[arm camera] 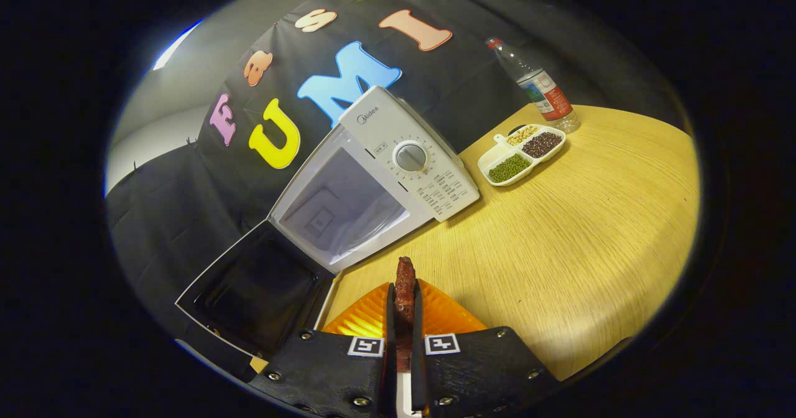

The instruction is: Open the microwave, put the food inside, and close the microwave door.

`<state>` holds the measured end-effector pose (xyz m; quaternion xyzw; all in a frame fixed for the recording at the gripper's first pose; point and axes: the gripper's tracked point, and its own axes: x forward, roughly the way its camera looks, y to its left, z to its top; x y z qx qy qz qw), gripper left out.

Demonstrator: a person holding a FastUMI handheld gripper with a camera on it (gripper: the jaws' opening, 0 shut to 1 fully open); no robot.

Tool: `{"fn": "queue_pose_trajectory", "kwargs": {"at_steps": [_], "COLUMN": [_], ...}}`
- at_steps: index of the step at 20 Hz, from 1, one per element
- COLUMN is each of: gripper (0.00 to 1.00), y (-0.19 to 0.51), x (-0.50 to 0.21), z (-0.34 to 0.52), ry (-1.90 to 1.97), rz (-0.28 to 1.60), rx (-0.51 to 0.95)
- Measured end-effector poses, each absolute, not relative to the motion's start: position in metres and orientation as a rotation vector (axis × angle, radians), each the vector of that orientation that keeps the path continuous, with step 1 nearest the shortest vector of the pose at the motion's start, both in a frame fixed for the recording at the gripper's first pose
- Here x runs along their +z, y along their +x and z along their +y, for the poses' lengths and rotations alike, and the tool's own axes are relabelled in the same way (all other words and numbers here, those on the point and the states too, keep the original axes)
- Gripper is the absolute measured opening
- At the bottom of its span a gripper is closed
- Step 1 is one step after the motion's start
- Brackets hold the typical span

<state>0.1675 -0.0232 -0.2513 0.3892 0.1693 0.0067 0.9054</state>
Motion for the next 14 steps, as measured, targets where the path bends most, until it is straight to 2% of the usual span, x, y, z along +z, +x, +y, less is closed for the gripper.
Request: {"fn": "queue_pose_trajectory", "kwargs": {"at_steps": [8,14], "gripper": [0.09,0.09], "y": [0.181,0.238], "x": [-0.188,-0.167], "z": [-0.012,0.034], "ry": [0.811,0.808], "rz": [0.266,0.239], "rx": [0.02,0.046]}}
